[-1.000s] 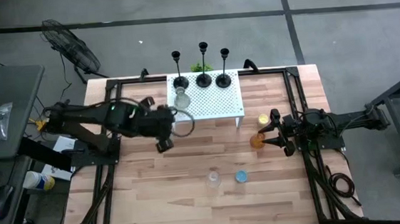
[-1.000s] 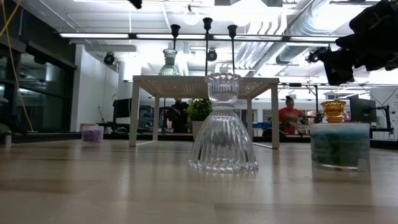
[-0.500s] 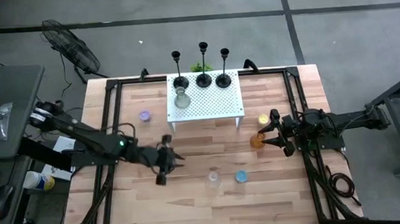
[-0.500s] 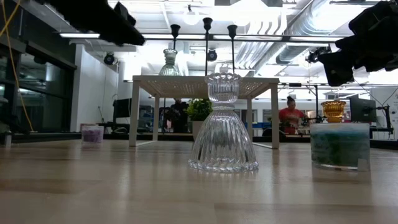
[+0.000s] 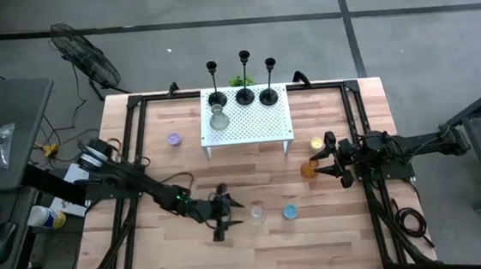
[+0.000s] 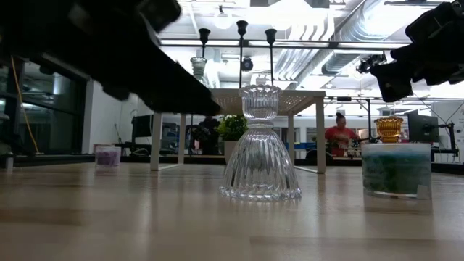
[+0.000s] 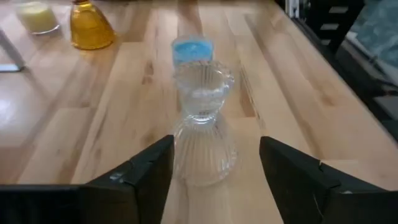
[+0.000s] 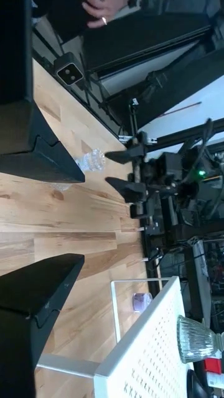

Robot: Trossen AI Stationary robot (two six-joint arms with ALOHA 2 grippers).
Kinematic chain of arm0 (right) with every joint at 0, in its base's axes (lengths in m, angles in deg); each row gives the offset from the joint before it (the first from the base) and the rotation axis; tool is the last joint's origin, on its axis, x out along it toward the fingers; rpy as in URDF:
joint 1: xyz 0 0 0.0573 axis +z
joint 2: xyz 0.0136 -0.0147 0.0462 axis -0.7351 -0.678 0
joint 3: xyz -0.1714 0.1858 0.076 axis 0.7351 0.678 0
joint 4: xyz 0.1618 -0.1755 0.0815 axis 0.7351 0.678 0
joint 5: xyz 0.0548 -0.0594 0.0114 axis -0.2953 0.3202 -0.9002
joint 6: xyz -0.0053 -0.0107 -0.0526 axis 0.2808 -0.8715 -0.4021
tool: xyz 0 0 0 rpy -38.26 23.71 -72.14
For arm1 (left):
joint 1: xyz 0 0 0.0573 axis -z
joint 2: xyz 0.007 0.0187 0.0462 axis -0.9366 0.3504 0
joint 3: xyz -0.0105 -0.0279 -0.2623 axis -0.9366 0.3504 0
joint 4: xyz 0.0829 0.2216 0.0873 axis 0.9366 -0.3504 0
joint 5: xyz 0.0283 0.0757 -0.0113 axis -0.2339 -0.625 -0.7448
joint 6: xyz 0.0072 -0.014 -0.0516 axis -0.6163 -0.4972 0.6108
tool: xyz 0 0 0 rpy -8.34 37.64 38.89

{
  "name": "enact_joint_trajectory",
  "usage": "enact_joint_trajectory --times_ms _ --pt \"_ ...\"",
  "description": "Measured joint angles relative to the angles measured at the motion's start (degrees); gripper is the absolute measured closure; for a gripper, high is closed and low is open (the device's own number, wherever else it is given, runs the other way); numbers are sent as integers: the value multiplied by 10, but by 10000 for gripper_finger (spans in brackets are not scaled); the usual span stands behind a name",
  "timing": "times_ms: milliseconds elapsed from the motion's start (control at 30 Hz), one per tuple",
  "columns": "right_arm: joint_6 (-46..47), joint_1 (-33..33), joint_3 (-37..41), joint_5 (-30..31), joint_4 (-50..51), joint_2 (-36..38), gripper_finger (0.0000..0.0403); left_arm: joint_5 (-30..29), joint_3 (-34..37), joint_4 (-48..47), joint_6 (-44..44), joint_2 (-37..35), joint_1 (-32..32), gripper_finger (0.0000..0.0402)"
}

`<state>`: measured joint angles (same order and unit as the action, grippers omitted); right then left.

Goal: Pick & Place candle stick holders
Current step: Put the transparent candle holder on the shelf aligned with the green candle holder

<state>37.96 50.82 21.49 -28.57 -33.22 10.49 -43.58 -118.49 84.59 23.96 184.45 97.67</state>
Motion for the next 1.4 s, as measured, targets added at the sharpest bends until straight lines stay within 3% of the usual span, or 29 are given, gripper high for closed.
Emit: enact_joint_trajectory --times_ms 167,333,900,1400 --pt "0 0 0 0 0 -1 212 -17 -59 33 -22 83 0 155" --pt "0 0 0 0 0 -3 212 -59 -99 30 -20 122 0 155" --pt "0 0 0 0 0 -9 212 -112 -194 30 -16 184 -5 155" --pt "0 0 0 0 0 -10 212 -112 -199 9 12 185 -12 155"
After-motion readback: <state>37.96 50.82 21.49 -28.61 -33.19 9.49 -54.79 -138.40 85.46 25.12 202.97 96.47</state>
